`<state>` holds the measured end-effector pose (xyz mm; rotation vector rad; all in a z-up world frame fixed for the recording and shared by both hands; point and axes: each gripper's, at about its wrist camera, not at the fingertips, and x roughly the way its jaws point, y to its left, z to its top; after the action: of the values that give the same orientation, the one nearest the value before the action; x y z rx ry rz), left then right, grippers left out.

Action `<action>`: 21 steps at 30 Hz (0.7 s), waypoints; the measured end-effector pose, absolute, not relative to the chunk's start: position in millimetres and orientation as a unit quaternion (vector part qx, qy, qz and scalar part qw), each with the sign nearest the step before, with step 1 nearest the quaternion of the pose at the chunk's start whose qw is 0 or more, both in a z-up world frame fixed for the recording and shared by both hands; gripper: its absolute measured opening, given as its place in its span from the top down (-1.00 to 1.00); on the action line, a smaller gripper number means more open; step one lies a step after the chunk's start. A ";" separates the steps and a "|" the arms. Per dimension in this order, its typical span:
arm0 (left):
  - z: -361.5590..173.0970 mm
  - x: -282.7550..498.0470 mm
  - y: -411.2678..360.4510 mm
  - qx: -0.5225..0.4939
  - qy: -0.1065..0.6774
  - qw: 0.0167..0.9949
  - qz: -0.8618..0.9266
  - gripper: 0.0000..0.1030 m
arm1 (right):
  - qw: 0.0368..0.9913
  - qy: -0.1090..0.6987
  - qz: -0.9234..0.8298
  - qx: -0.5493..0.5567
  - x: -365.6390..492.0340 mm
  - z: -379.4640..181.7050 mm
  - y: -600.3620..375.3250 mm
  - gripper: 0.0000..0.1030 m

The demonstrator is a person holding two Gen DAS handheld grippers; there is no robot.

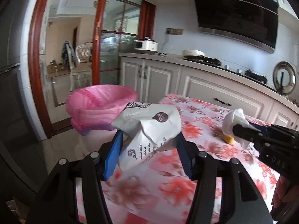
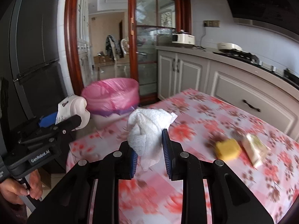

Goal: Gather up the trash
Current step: 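Carry the tissue and wrapper to the pink bin and release both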

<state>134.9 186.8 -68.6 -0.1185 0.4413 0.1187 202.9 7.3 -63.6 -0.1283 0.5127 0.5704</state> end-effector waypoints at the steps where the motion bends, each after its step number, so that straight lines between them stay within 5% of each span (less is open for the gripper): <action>1: -67.4 136.5 193.7 -0.058 0.217 0.972 0.066 -0.07 | 0.924 0.249 0.284 -0.060 206.1 -62.0 13.1 0.52; 21: -34.7 229.0 310.0 -0.062 0.198 0.968 0.139 -0.08 | 0.888 0.245 0.387 -0.039 321.3 -41.1 150.1 0.52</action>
<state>229.0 310.0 -34.7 -0.1256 0.4004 0.2806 321.3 150.1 -41.1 -0.0807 0.5097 0.8052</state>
